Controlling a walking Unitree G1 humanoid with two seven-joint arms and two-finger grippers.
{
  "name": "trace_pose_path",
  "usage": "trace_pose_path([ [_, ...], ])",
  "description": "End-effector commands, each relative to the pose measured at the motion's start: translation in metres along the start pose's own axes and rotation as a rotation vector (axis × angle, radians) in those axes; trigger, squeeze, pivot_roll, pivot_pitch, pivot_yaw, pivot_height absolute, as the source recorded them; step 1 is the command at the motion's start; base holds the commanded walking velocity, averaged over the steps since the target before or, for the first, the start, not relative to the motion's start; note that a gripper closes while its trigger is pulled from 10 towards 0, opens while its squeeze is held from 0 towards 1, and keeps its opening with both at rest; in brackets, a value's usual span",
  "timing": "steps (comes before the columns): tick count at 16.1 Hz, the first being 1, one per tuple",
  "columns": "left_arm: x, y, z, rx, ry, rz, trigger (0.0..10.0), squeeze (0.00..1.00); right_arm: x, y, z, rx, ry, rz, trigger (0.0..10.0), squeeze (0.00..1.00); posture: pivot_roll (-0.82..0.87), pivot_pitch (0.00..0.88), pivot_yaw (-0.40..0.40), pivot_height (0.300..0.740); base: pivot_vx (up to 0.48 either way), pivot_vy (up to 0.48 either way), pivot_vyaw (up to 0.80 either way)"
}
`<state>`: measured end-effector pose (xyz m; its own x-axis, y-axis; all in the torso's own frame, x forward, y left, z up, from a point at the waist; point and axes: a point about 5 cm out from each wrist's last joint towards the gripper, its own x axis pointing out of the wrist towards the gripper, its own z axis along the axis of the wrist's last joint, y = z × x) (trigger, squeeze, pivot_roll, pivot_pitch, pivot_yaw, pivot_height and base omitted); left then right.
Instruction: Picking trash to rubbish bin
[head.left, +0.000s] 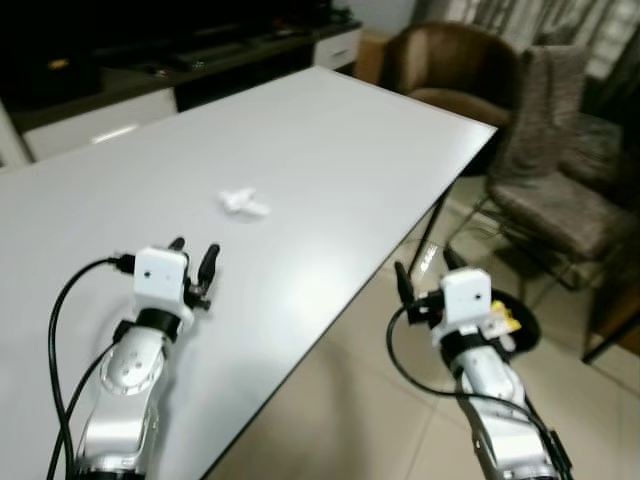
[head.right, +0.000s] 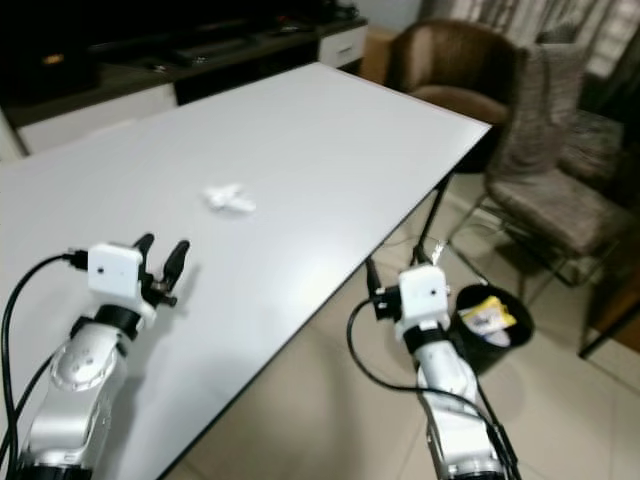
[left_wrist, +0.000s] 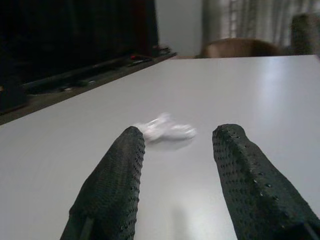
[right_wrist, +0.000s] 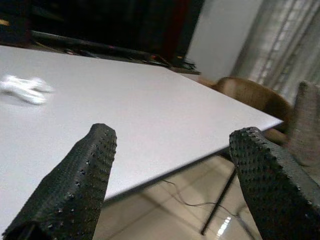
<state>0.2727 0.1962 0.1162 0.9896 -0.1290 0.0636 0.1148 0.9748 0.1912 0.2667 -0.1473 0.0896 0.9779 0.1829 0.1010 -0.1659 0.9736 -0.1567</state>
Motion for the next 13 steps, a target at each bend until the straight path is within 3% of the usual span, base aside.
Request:
trace_pose_path([
  [1, 0.0034, -0.0097, 0.0022, -0.013, -0.013, -0.032, 10.0, 0.00, -0.0032, -0.0110, -0.0013, -0.015, 0.006, -0.029, 10.0, 0.00, 0.00, 0.000, -0.047, 0.740, 0.450, 0.000, 0.00],
  [13, 0.0060, -0.0125, 0.0010, -0.017, -0.007, -0.051, 10.0, 0.00, -0.0053, -0.0111, -0.0019, -0.012, 0.008, -0.043, 10.0, 0.00, -0.01, 0.000, -0.040, 0.740, 0.450, 0.000, 0.00],
])
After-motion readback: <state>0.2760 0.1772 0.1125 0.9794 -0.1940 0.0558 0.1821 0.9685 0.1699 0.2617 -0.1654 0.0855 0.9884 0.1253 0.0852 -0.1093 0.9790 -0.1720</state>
